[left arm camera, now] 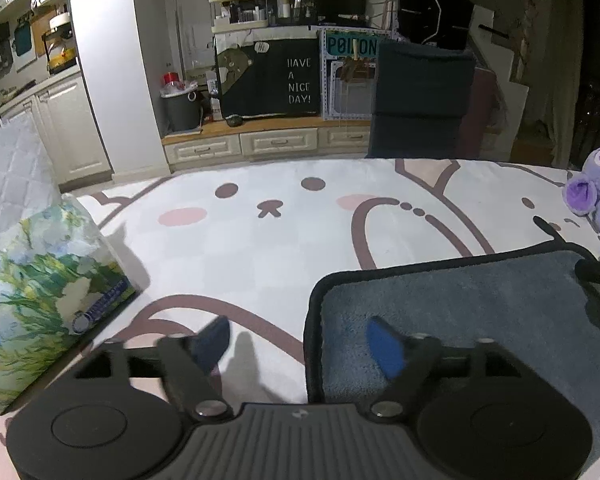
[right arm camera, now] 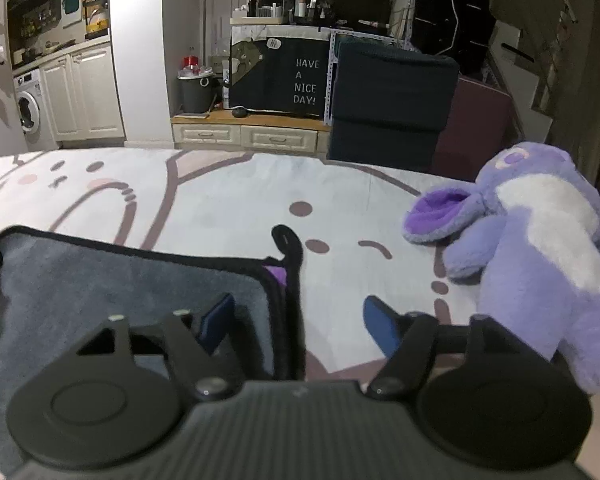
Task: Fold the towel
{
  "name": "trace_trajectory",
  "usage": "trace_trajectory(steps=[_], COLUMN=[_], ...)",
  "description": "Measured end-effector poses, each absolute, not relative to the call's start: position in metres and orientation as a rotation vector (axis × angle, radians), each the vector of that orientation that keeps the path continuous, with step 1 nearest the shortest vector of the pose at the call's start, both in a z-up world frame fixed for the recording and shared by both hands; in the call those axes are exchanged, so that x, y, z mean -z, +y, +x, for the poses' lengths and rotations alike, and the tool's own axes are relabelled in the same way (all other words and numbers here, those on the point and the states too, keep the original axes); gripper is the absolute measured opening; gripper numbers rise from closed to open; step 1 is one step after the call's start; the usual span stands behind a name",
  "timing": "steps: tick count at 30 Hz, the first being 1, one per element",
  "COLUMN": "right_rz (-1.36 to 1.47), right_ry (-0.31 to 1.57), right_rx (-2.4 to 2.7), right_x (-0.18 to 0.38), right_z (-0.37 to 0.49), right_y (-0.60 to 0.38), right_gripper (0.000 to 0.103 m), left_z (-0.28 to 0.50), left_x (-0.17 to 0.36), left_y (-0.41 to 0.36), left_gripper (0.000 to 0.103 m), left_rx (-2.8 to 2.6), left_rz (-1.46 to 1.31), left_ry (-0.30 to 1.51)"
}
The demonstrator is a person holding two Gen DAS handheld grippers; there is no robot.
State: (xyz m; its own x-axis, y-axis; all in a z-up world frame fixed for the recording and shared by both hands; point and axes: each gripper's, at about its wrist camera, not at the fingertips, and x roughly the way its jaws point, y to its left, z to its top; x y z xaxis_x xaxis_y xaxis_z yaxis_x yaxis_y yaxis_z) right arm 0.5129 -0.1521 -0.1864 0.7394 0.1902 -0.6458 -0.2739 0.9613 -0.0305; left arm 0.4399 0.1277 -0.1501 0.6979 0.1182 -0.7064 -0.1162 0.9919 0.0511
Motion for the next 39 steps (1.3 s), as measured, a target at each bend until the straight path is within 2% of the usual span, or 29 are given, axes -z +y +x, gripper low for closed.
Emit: trace_trajectory(steps=[2,4,11,39], right_rz=[-0.111,-0.108,-0.074,-0.059], right_ry=[0.688,0.68,0.665,0.621], right_rx=[-0.271,-0.284,-0.327,-0.385], right_x=[0.181,0.175,0.147,0.071], right_z=[0.51,0.506,0.487,0.408], right_y=[-0.153,-0.152,-0.152,-0.156], right_gripper=[0.085,0.09,0.102,0.103], left_z=[0.437,0.433,0.423,0.365], left_x=[0.145,0.139,0.113,0.053], left_y=[0.126,0.124,0.115,0.088], left_gripper=[0.083,0.091,0.101,0.103], left_rx=[-0.127,-0.126,-0.113,-0.095], left_rz=[0.003,0.002,-0.001,-0.059], left_ry=[0.784,0.776,0.752,0.742])
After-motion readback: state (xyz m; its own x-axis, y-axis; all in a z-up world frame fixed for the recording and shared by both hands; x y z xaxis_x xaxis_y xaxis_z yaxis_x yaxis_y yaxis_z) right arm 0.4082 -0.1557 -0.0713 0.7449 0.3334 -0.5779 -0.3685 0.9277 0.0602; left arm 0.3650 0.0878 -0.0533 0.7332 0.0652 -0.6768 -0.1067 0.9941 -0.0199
